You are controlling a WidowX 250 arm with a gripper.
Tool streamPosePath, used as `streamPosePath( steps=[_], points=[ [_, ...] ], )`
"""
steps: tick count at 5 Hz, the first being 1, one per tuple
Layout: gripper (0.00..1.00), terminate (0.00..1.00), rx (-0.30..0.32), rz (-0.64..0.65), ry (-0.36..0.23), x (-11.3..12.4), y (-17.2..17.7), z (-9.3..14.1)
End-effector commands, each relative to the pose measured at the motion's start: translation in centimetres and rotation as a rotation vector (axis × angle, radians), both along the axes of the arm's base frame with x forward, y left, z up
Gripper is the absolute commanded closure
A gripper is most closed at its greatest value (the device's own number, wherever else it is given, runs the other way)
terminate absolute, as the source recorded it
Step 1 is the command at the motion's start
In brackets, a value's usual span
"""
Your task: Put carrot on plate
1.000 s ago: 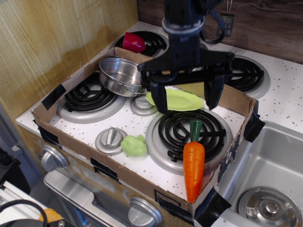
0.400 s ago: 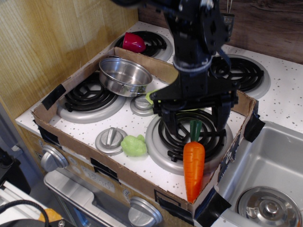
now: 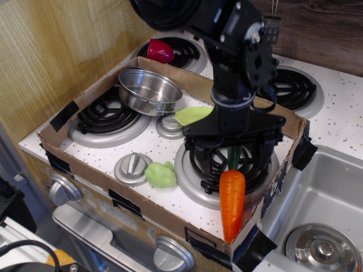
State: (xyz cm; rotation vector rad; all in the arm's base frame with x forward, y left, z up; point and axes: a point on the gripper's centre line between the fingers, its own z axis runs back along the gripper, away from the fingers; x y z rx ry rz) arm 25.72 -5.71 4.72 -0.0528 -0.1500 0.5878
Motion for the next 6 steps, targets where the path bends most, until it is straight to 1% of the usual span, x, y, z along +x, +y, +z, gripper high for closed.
streamPosePath(
  steps=[1, 2, 3, 4, 5, 6],
  points=[
    [0.0, 0.0, 0.013, 0.016, -0.026, -0.1, -0.2, -2.0],
    [0.0, 0.0, 0.017, -0.024, -0.022, 0.0, 0.0, -3.5],
    [1.0, 0.0, 0.054, -0.006, 0.033, 0.4, -0.1, -3.1],
    [1.0, 0.0, 0.091, 0.021, 0.032, 0.8, -0.4, -1.9],
    [1.0, 0.0, 0.063, 0.027, 0.049, 0.9, -0.6, -1.1],
    [1.0, 0.0, 0.019, 0.015, 0.054, 1.5, -0.4, 0.6]
  ],
)
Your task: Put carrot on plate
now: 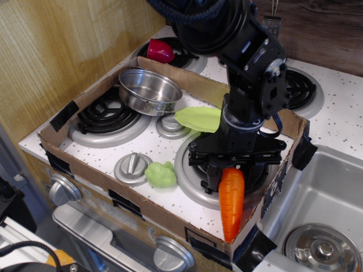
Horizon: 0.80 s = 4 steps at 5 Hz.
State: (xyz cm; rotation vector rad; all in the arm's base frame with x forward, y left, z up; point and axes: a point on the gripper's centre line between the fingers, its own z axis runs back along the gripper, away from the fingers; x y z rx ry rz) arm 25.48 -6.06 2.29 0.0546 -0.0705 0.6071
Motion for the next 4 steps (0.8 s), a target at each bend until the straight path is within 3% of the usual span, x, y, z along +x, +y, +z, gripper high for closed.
streamPosePath(
  steps=[1, 2, 3, 4],
  points=[
    [1.0, 0.0, -0.081, -0.039, -0.046, 3.5, 1.5, 4.9],
    [1.0, 0.0, -0.106, -0.067, -0.07, 6.3, 3.4, 6.3],
    [1.0, 0.0, -0.123, -0.001, -0.123, 9.2, 5.7, 7.1],
    [1.0, 0.0, -0.207, 0.204, -0.146, 11.2, 7.8, 6.9]
  ],
)
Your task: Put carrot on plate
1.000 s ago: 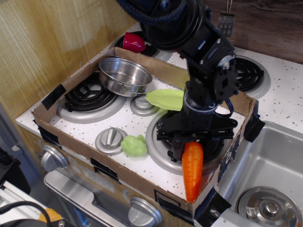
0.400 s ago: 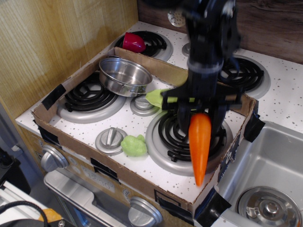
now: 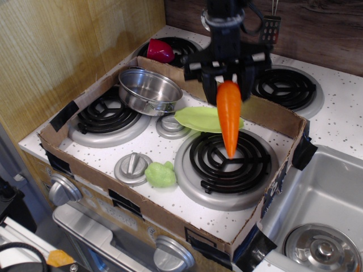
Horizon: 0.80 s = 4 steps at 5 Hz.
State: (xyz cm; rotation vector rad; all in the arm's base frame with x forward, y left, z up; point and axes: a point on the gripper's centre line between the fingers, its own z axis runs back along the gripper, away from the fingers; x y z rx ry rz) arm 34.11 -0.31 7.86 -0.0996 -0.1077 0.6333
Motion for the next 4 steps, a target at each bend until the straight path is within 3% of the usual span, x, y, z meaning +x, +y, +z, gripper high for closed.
streamPosePath(
  steps=[1, 2, 3, 4],
  points=[
    [1.0, 0.0, -0.146, 0.42, -0.075, 2.8, 2.9, 1.8],
    [1.0, 0.0, -0.201, 0.622, -0.129, 2.0, 2.1, 1.2],
    [1.0, 0.0, -0.207, 0.702, -0.22, 1.0, 1.8, 0.3],
    [1.0, 0.0, -0.15, 0.645, -0.267, 0.8, 1.2, -0.8]
  ],
)
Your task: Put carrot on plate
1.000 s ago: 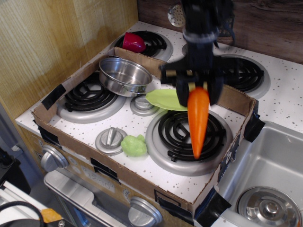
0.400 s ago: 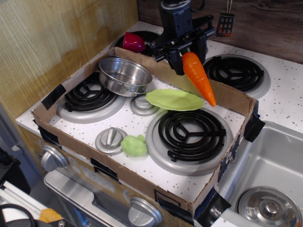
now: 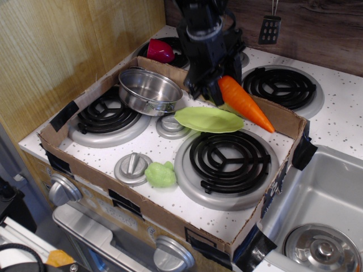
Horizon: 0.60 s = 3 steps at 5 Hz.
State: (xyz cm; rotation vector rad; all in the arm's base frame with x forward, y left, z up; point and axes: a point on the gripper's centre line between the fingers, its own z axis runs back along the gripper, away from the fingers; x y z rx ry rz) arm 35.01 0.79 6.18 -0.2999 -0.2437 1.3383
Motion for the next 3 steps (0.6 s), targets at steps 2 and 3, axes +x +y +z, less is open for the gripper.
streamPosePath(
  steps=[2, 3],
  points=[
    [1.0, 0.0, 0.121, -0.119, -0.064, 1.6, 0.9, 0.4],
    [1.0, 0.0, 0.192, -0.129, -0.102, 2.9, 2.3, 0.8]
  ],
)
